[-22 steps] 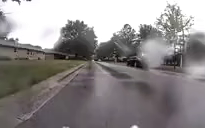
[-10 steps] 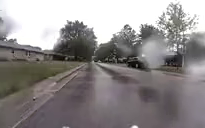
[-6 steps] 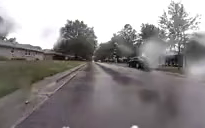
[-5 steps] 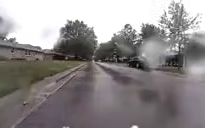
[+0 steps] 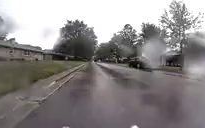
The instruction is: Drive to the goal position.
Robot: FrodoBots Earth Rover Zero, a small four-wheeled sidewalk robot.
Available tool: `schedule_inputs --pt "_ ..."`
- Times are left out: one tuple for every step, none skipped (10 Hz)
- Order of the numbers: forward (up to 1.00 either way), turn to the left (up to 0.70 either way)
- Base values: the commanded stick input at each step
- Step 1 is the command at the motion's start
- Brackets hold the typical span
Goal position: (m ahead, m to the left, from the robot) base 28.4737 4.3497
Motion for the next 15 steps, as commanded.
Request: schedule_inputs --pt "0.5 -0.01" --pt "0.5 -0.01" --pt "0.5 0.14" --pt "0.5 0.49" --pt "0.5 0.49" --pt "0.5 -0.01" --pt "0.5 -0.01" --pt "0.5 -0.01" --pt "0.5 -0.01" --pt "0.5 -0.01" --pt "0.5 -0.01" --pt "0.5 -0.01" --pt "0.5 -0.01" --pt "0.5 -0.01" --pt "0.5 -0.01"
